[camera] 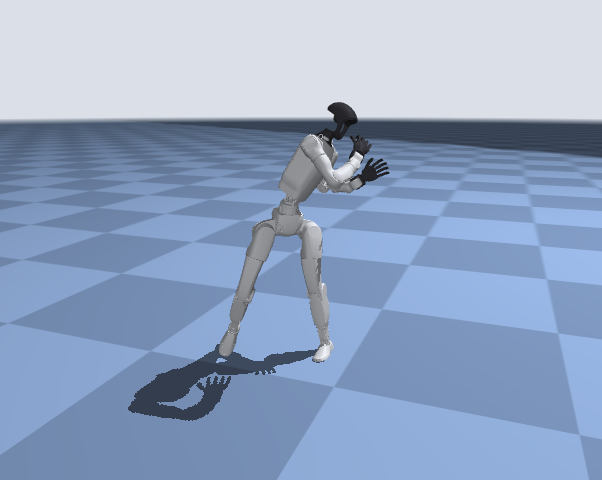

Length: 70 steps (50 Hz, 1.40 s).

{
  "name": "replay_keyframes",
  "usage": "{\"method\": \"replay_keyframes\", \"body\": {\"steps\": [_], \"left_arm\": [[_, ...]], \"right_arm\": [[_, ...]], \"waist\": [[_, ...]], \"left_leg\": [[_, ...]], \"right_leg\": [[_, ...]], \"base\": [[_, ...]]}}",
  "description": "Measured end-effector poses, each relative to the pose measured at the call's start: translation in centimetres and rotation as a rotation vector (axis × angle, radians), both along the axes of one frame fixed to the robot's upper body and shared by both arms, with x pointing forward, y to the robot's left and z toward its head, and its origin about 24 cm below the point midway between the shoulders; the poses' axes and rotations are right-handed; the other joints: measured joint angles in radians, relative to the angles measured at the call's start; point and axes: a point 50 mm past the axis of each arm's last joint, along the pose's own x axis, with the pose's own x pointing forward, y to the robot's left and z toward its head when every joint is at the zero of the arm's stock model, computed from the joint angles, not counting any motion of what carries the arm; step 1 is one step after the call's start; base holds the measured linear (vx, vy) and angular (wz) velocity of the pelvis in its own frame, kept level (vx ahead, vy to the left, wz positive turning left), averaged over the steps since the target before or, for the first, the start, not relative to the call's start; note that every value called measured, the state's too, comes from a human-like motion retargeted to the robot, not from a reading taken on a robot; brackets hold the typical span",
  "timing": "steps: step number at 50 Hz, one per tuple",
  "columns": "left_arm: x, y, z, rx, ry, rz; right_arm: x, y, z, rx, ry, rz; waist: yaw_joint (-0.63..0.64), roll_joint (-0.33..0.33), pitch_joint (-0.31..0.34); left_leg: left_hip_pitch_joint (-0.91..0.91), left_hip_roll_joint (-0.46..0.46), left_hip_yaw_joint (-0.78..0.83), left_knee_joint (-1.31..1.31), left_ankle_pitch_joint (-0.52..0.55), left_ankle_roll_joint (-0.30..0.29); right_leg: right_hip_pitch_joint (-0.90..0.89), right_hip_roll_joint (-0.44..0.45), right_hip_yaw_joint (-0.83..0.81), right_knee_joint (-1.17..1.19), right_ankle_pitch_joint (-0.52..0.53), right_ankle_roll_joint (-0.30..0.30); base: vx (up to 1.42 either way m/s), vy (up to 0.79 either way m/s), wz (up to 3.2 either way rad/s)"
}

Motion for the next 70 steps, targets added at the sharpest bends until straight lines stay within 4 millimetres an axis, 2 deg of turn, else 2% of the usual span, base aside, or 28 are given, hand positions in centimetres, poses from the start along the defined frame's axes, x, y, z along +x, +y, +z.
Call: {"method": "replay_keyframes", "body": {"steps": [1, 2, 5, 9, 12, 15, 18, 20, 22, 25, 28, 30, 33, 36, 38, 41, 43, 46, 48, 51, 55, 57, 60, 64, 67, 70], "left_arm": [[-1.2, 0.8, 0.3, 0.017, -0.031, 0.060], [-2.3, 1.3, 0.7, 0.042, -0.065, 0.116], [-4.8, 2.4, 2.3, 0.127, -0.174, 0.237], [-6.3, 3.3, 4.4, 0.093, -0.271, 0.267], [-6.2, 3.9, 5.0, -0.050, -0.303, 0.212], [-4.5, 4.0, 3.9, -0.270, -0.297, 0.119], [-1.9, 2.9, 1.0, -0.523, -0.213, 0.014], [-0.1, 1.8, -1.5, -0.681, -0.101, -0.063], [1.7, 0.7, -4.5, -0.825, 0.057, -0.150], [4.0, -1.4, -9.3, -1.001, 0.326, -0.310], [6.0, -4.2, -13.6, -1.106, 0.577, -0.484], [7.2, -6.2, -15.7, -1.143, 0.708, -0.587], [9.5, -8.6, -17.1, -1.136, 0.842, -0.654], [12.1, -10.1, -17.0, -1.068, 0.944, -0.663], [13.9, -11.0, -16.1, -1.016, 0.992, -0.693], [16.6, -12.7, -13.1, -0.893, 1.018, -0.794], [18.1, -13.9, -9.9, -0.773, 1.004, -0.856], [19.5, -15.9, -3.4, -0.583, 0.926, -0.912], [19.7, -17.5, 1.5, -0.463, 0.848, -0.935], [18.3, -20.0, 8.9, -0.277, 0.708, -0.974], [14.1, -23.2, 17.0, 0.003, 0.499, -0.990], [11.8, -24.6, 19.7, 0.140, 0.407, -0.974], [8.6, -26.3, 22.5, 0.312, 0.293, -0.935], [6.4, -27.2, 24.0, 0.422, 0.203, -0.913], [6.3, -27.1, 23.7, 0.441, 0.172, -0.911], [7.7, -26.5, 21.6, 0.409, 0.189, -0.920]], "right_arm": [[-1.1, -0.2, -0.1, 0.006, -0.006, 0.058], [-2.2, -0.5, -0.1, 0.014, -0.019, 0.110], [-4.6, -1.5, 0.7, 0.052, -0.109, 0.196], [-6.3, -2.3, 3.1, 0.129, -0.215, 0.220], [-6.7, -2.2, 4.8, 0.148, -0.252, 0.205], [-6.1, -1.4, 5.5, 0.086, -0.237, 0.167], [-4.0, 0.4, 4.3, -0.044, -0.148, 0.088], [-1.5, 2.1, 2.6, -0.159, -0.037, 0.018], [1.6, 3.7, -0.4, -0.291, 0.126, -0.060], [6.7, 4.9, -6.5, -0.488, 0.438, -0.180], [10.9, 4.1, -12.6, -0.623, 0.737, -0.299], [12.9, 3.2, -15.7, -0.667, 0.883, -0.379], [15.2, 2.3, -17.8, -0.643, 0.984, -0.508], [17.4, 1.6, -17.9, -0.538, 0.997, -0.669], [19.1, 0.7, -16.8, -0.455, 0.977, -0.795], [21.5, -1.3, -13.3, -0.336, 0.902, -0.957], [22.6, -2.8, -9.9, -0.250, 0.827, -1.034], [22.9, -4.7, -3.7, -0.050, 0.701, -1.100], [22.1, -6.1, 0.8, 0.138, 0.636, -1.091], [19.6, -8.5, 7.0, 0.444, 0.569, -0.979], [14.7, -12.1, 13.4, 0.785, 0.441, -0.770], [12.4, -13.4, 15.4, 0.893, 0.359, -0.709], [9.5, -14.6, 17.6, 1.010, 0.245, -0.653], [7.4, -15.0, 18.6, 1.070, 0.154, -0.610], [7.2, -15.0, 18.0, 1.057, 0.135, -0.586], [8.4, -15.3, 15.8, 1.011, 0.168, -0.579]], "waist": [[0.001, -0.015, 0.021], [0.015, -0.029, 0.037], [0.132, -0.059, 0.072], [0.230, -0.073, 0.137], [0.222, -0.052, 0.173], [0.156, 0.004, 0.191], [0.083, 0.089, 0.201], [0.042, 0.148, 0.210], [-0.001, 0.204, 0.210], [-0.089, 0.273, 0.210], [-0.226, 0.317, 0.210], [-0.331, 0.337, 0.210], [-0.478, 0.340, 0.210], [-0.601, 0.311, 0.210], [-0.667, 0.283, 0.210], [-0.758, 0.239, 0.210], [-0.829, 0.216, 0.210], [-0.943, 0.195, 0.200], [-1.010, 0.186, 0.171], [-1.087, 0.190, 0.104], [-1.149, 0.222, 0.016], [-1.167, 0.243, -0.021], [-1.182, 0.271, -0.057], [-1.169, 0.299, -0.078], [-1.137, 0.316, -0.082], [-1.093, 0.327, -0.084]], "left_leg": [[-0.090, 0.043, 0.442, 0.125, 0.033, 0.022], [-0.155, 0.071, 0.737, 0.214, 0.047, 0.035], [-0.188, 0.063, 0.719, 0.223, 0.017, 0.031], [-0.226, 0.044, 0.675, 0.195, 0.060, 0.039], [-0.253, 0.025, 0.647, 0.185, 0.090, 0.044], [-0.284, 0.010, 0.611, 0.174, 0.120, 0.040], [-0.312, 0.019, 0.593, 0.159, 0.139, 0.020], [-0.327, 0.038, 0.594, 0.148, 0.144, 0.007], [-0.351, 0.061, 0.608, 0.141, 0.147, -0.006], [-0.399, 0.083, 0.641, 0.141, 0.150, -0.025], [-0.447, 0.075, 0.671, 0.148, 0.160, -0.042], [-0.463, 0.071, 0.688, 0.147, 0.170, -0.056], [-0.445, 0.099, 0.720, 0.118, 0.188, -0.078], [-0.376, 0.153, 0.766, 0.072, 0.203, -0.097], [-0.311, 0.193, 0.800, 0.042, 0.208, -0.114], [-0.212, 0.248, 0.846, 0.019, 0.216, -0.143], [-0.151, 0.277, 0.869, 0.022, 0.223, -0.156], [-0.070, 0.307, 0.900, 0.042, 0.236, -0.168], [-0.033, 0.317, 0.928, 0.057, 0.250, -0.167], [0.008, 0.318, 0.972, 0.081, 0.272, -0.151], [0.049, 0.280, 0.951, 0.117, 0.260, -0.133], [0.065, 0.242, 0.913, 0.130, 0.222, -0.134], [0.080, 0.187, 0.890, 0.156, 0.153, -0.133], [0.093, 0.113, 0.878, 0.192, 0.060, -0.121], [0.094, 0.061, 0.808, 0.222, -0.018, -0.118], [0.094, -0.025, 0.625, 0.228, -0.134, -0.110]], "right_leg": [[0.029, -0.023, -0.037, -0.025, 0.014, 0.024], [0.049, -0.035, -0.056, -0.051, 0.028, 0.048], [0.062, -0.004, 0.015, -0.132, 0.058, 0.119], [0.097, 0.040, 0.158, -0.245, 0.073, 0.196], [0.129, 0.066, 0.244, -0.304, 0.078, 0.226], [0.134, 0.098, 0.333, -0.312, 0.066, 0.232], [0.094, 0.115, 0.384, -0.270, 0.005, 0.205], [0.050, 0.093, 0.348, -0.245, -0.055, 0.166], [-0.003, 0.042, 0.245, -0.248, -0.117, 0.124], [-0.081, -0.039, 0.069, -0.315, -0.177, 0.094], [-0.158, -0.092, -0.022, -0.409, -0.160, 0.118], [-0.205, -0.114, -0.033, -0.435, -0.139, 0.138], [-0.264, -0.115, 0.013, -0.408, -0.137, 0.142], [-0.305, -0.084, 0.086, -0.368, -0.144, 0.138], [-0.318, -0.052, 0.130, -0.353, -0.145, 0.145], [-0.311, 0.000, 0.181, -0.340, -0.149, 0.153], [-0.288, 0.030, 0.208, -0.334, -0.155, 0.147], [-0.238, 0.065, 0.241, -0.339, -0.165, 0.138], [-0.213, 0.081, 0.263, -0.355, -0.166, 0.137], [-0.184, 0.098, 0.296, -0.399, -0.156, 0.146], [-0.147, 0.114, 0.350, -0.470, -0.139, 0.164], [-0.127, 0.119, 0.381, -0.504, -0.132, 0.182], [-0.102, 0.125, 0.428, -0.548, -0.122, 0.221], [-0.072, 0.134, 0.494, -0.595, -0.107, 0.282], [-0.048, 0.163, 0.544, -0.620, -0.100, 0.302], [-0.019, 0.203, 0.598, -0.636, -0.097, 0.302]], "base": [[1.06, 0.13, 11.18], [0.20, 0.03, 1.74], [0.17, 0.00, 0.67], [0.09, -0.05, 0.65], [-0.01, -0.09, 1.05], [-0.11, -0.10, 1.12], [-0.20, -0.11, 0.57], [-0.25, -0.11, -0.11], [-0.28, -0.13, -0.50], [-0.30, -0.16, -0.53], [-0.29, -0.20, -0.22], [-0.27, -0.22, -0.21], [-0.24, -0.24, -0.72], [-0.18, -0.28, -1.31], [-0.10, -0.31, -1.55], [-0.03, -0.31, -1.45], [0.04, -0.27, -1.17], [0.10, -0.24, -0.94], [0.17, -0.20, -0.87], [0.20, -0.17, -0.93], [0.23, -0.12, -1.04], [0.23, -0.07, -1.04], [0.20, -0.05, -1.01], [0.15, -0.02, -1.09], [0.10, -0.06, -1.19], [0.07, -0.03, -1.22]]}}
